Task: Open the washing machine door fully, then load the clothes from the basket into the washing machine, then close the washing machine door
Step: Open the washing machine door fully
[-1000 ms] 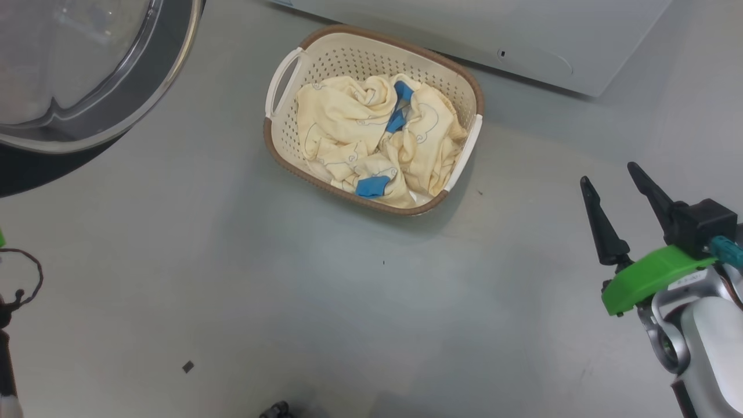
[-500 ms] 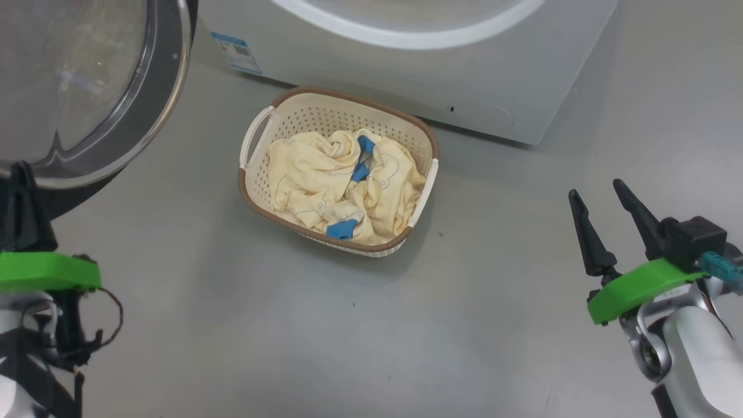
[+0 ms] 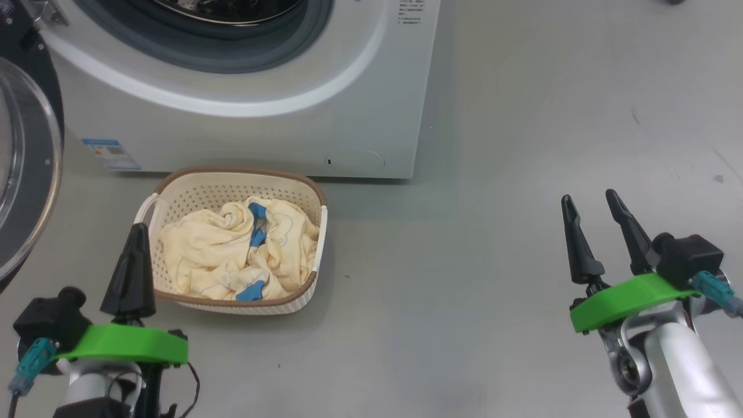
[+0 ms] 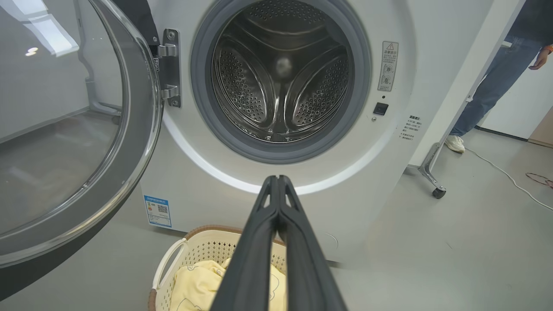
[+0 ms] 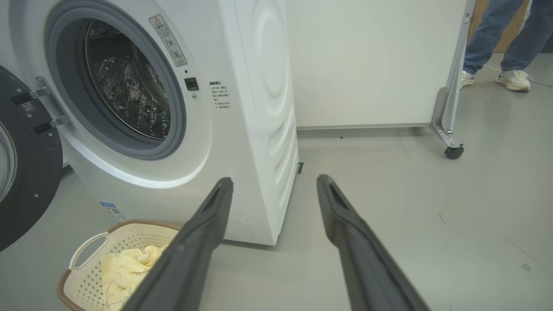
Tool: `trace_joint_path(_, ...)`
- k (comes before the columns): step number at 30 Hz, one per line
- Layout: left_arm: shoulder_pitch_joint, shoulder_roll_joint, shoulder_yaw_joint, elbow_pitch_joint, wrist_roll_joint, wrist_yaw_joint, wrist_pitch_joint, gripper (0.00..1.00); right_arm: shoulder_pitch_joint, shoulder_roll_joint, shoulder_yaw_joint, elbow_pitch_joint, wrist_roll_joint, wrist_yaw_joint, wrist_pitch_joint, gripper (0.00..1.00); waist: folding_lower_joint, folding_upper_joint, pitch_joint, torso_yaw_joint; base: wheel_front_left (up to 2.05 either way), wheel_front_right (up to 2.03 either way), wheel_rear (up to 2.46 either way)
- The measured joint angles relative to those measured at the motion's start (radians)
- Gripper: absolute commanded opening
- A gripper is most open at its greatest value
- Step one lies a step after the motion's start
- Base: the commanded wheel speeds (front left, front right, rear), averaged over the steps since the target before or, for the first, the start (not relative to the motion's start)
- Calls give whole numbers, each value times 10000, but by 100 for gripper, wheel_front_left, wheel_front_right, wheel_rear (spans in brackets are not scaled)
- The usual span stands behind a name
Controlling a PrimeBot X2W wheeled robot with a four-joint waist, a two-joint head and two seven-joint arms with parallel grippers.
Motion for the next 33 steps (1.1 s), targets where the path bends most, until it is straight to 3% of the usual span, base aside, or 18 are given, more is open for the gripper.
trace_joint_path(12,627,-447,125,-779,-84,0,0,0,349,209,-148,-573,-17,0,0,100,0,0,-222,-908,0,0,0)
trace_joint_path(13,657,-447,88,-859,-84,0,0,28,399,221,-150,-606,-27,0,0,100,0,0,-231,-942,0,0,0)
trace_joint_path(14,689,-458,63,-918,-84,0,0,48,425,238,-150,-629,-27,0,0,100,0,0,-239,-970,0,0,0)
trace_joint_path(15,724,-466,2,-974,-84,0,0,91,429,240,-150,-635,-27,0,0,100,0,0,-249,-994,0,0,0)
trace_joint_path(16,771,-470,-75,-1024,-88,0,0,100,428,240,-151,-660,-27,0,0,100,0,0,-256,-1015,0,0,0)
trace_joint_path(33,928,-639,153,-1216,-167,0,0,100,427,253,-171,-792,-31,0,0,100,1,0,-206,-961,0,0,0)
